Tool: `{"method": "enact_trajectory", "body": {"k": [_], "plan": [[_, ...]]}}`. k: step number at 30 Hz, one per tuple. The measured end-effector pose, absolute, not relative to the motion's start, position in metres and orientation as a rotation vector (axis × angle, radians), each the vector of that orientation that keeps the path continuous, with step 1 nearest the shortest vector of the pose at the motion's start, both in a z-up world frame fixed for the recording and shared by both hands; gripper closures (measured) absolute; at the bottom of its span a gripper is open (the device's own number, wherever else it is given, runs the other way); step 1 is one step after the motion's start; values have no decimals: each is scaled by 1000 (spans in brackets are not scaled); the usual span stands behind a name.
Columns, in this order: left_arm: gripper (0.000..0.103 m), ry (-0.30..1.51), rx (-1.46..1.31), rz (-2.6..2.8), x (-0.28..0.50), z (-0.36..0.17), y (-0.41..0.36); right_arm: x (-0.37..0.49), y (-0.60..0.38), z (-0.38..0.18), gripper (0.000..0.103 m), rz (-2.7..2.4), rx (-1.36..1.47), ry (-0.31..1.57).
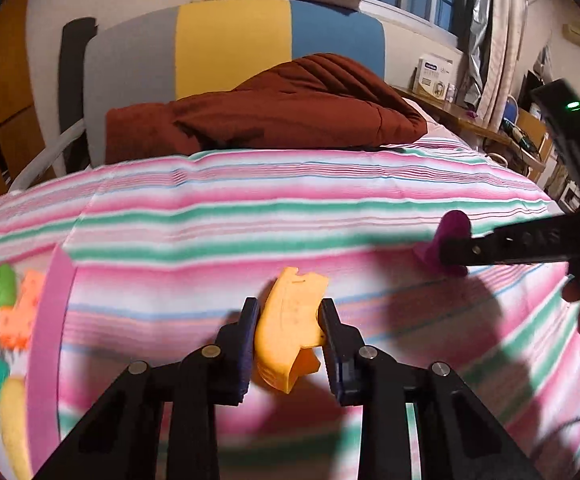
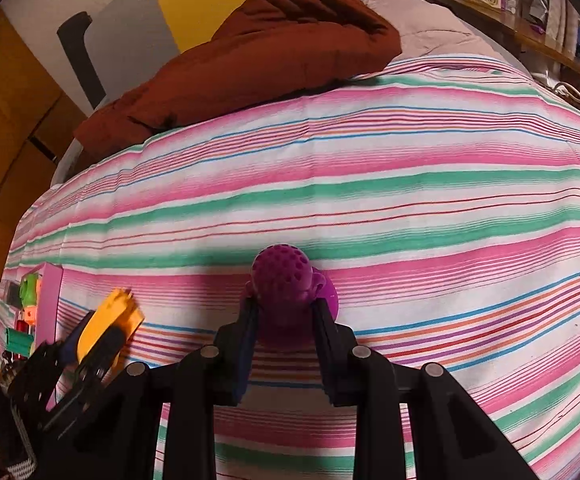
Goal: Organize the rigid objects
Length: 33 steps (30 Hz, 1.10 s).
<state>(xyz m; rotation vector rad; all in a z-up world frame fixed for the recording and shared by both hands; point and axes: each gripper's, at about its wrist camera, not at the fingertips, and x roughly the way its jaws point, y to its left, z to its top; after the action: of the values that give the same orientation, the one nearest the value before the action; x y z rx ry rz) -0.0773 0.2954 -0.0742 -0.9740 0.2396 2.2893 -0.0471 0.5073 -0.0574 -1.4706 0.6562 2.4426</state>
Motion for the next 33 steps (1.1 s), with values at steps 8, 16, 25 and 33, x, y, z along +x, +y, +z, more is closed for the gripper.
{"method": "enact_trajectory", "body": {"k": [8,16,25,33], "plan": [[73,-28,-1026,2274,-48,-63,236,-43,495,-58,76,2454,-1482,602],[73,-169,-1007,2296,-21,-42,175,-40,483,-58,76,2469,-1497,576],[73,-163,-924,2466,-6,-19,93,-40,454,-52,77,2545,-1500,524],[73,-106,-1041,2591,-17,-47,42,-35,411,-35,78,2672,-1478,490]]}}
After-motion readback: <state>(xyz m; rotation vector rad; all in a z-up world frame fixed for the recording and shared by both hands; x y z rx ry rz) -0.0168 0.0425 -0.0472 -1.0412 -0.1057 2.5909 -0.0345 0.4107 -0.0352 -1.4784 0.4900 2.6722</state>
